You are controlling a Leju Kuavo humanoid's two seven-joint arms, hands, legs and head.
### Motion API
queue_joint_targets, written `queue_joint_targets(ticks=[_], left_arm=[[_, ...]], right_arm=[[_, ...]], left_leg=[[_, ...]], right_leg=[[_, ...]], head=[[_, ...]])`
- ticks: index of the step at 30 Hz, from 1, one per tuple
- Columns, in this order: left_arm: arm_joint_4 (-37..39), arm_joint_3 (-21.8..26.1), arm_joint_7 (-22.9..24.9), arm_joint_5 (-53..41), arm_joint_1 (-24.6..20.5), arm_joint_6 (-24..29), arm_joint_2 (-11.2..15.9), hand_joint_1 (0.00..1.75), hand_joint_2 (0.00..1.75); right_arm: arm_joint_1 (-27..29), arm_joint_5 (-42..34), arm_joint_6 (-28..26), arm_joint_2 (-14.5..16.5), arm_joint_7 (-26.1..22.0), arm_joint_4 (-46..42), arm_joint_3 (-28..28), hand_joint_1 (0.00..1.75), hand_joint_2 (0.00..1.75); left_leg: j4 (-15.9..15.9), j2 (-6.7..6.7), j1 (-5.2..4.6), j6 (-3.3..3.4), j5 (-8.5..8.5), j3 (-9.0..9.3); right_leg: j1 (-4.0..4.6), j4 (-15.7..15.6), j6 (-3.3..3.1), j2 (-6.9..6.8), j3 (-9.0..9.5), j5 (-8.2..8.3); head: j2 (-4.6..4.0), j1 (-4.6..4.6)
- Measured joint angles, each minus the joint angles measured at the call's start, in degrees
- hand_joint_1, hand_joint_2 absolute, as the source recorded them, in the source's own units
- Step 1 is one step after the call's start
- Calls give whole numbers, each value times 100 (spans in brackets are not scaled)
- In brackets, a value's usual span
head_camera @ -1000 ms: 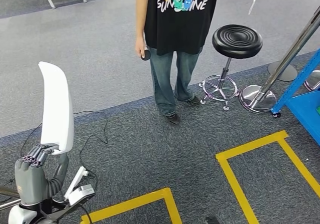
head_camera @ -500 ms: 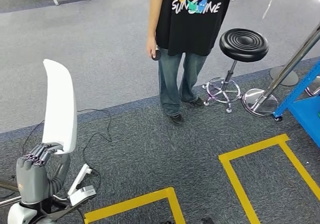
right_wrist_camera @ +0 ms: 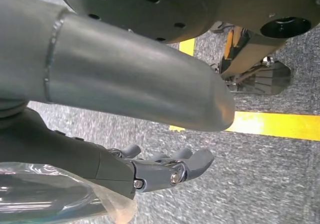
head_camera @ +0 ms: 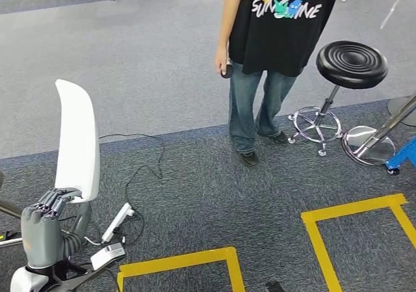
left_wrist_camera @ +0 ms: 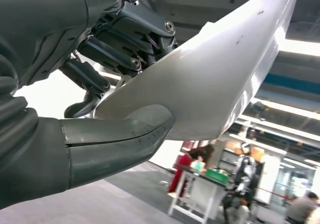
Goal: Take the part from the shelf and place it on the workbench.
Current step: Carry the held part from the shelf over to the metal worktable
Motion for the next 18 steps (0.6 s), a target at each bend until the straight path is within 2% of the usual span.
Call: queue_joint_targets(ticks=[1,3,5,7,8,9,10,11,12,13,14,15,16,17,18], left_arm=[[0,-1,13,0,2,0,8,175,175],[-4,-2,22,1,-4,1,20,175,175],[-10,-5,22,6,-18,1,26,175,175],[-19,-7,22,14,-21,2,34,175,175],[-27,-8,22,17,-17,3,39,175,175],[-36,-7,22,17,-24,5,45,175,175],[-44,-7,22,19,-34,7,45,175,175],[-48,-7,22,19,-42,8,42,175,175],[-48,-9,22,20,-47,7,39,175,175],[-46,-11,22,20,-38,5,36,175,175],[-45,-15,22,19,-27,3,34,175,175],[-44,-17,22,19,-18,2,36,175,175],[-44,-19,21,18,-14,2,37,175,175],[-44,-21,21,17,-14,1,37,175,175],[-44,-22,20,17,-17,1,39,175,175]], right_arm=[[-1,7,0,-1,-2,0,0,0,0],[-1,25,-1,-1,-5,0,0,0,0],[-2,44,-5,-1,-6,0,0,0,0],[-20,55,-9,3,-7,-1,0,0,0],[-36,59,-10,5,-8,-1,0,0,0],[-47,60,-11,7,-10,-2,1,0,0],[-55,60,-14,8,-11,-2,1,0,0],[-56,60,-15,8,-12,-2,2,0,0],[-52,59,-16,8,-10,-2,2,0,0],[-43,59,-16,8,-7,-2,2,0,0],[-31,59,-16,8,-3,-1,2,0,0],[-19,59,-15,8,0,1,2,0,0],[-9,59,-13,8,1,2,2,0,0],[-7,59,-10,8,2,2,2,0,0],[-8,58,-3,8,3,3,2,0,0]], left_leg=[[-308,51,3,10,206,139],[-1069,329,-48,54,527,499],[-1427,527,-132,124,573,655],[-1485,427,-181,209,560,666],[-1533,357,-182,250,578,695],[-1582,287,-174,298,603,727],[-1624,219,-160,341,627,758],[-1640,154,-150,372,640,766],[-1640,76,-149,396,642,765],[-1636,-7,-151,405,639,765],[-1632,-94,-153,409,636,769],[-1624,-185,-153,408,632,774],[-1611,-275,-150,398,624,780],[-1586,-357,-145,378,607,779],[-1540,-431,-148,349,580,763]], right_leg=[[1,-1,5,-61,18,-12],[12,-7,30,-173,59,-42],[23,-17,84,-287,85,-70],[12,-46,160,-426,133,-95],[-4,-36,194,-409,151,-125],[-14,52,213,-305,126,-198],[-19,264,218,-142,29,-319],[-22,601,209,55,-146,-478],[-14,1002,200,187,-365,-639],[-5,1345,199,251,-570,-736],[2,1526,199,277,-708,-731],[8,1483,200,287,-742,-606],[6,1217,197,313,-666,-385],[-4,825,194,400,-524,-147],[-21,451,191,530,-370,8]], head=[[0,-1],[0,-2],[0,-2],[0,-5],[0,-3],[0,0],[0,13],[0,27],[0,35],[0,45],[0,46],[0,46],[0,48],[0,48],[0,47]])
